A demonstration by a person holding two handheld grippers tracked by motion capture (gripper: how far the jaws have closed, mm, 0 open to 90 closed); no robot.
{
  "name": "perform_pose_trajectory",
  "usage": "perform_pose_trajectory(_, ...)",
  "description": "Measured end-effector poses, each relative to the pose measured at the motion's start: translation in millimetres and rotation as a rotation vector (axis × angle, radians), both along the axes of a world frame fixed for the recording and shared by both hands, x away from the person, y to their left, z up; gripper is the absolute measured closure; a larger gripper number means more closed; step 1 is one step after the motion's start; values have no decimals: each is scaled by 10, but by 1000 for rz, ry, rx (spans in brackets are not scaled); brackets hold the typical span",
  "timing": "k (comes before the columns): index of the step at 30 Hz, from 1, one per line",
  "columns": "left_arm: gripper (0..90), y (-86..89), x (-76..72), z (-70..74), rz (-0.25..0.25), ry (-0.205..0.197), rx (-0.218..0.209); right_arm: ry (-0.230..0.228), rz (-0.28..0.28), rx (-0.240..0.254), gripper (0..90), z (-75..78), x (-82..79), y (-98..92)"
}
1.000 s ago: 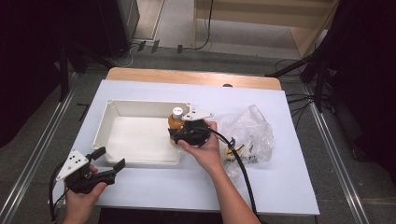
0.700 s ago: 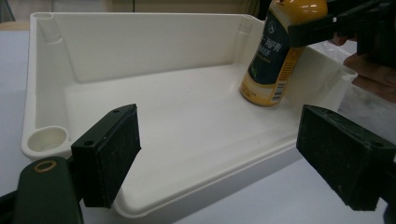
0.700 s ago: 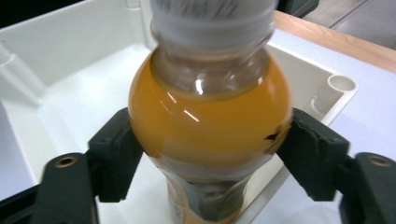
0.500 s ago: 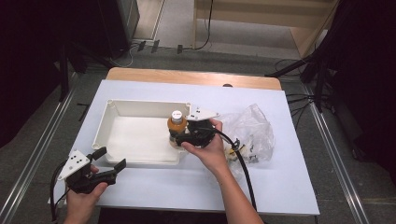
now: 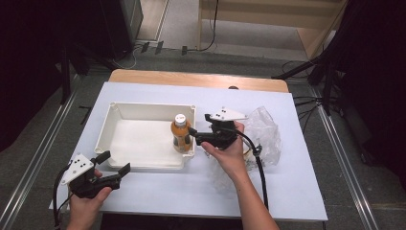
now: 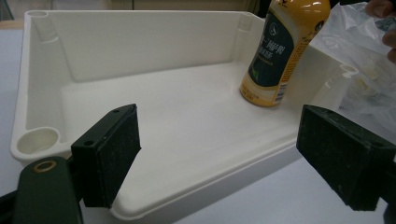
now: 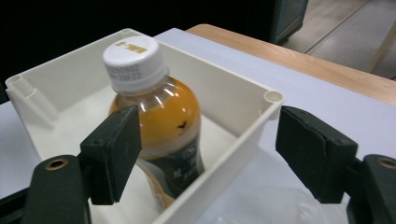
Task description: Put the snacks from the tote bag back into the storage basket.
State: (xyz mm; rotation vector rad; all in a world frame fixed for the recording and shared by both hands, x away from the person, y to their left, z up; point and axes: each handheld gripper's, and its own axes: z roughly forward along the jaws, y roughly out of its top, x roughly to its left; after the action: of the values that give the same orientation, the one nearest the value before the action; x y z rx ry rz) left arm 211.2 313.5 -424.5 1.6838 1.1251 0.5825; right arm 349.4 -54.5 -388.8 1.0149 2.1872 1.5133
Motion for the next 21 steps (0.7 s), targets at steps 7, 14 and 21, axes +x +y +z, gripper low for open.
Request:
perform_pose_trajectory(7, 133, 3, 3, -6, 4, 4, -1, -1, -29, 10, 236, -1, -25, -213)
perform_pose_trajectory(14, 133, 9, 16, -15, 7, 7, 0, -3, -75, 22, 170, 11, -64, -421)
perform_pose_trajectory(21, 133, -4, 20, -17, 5, 7, -1, 0, -102, 25, 151, 14, -107, -620)
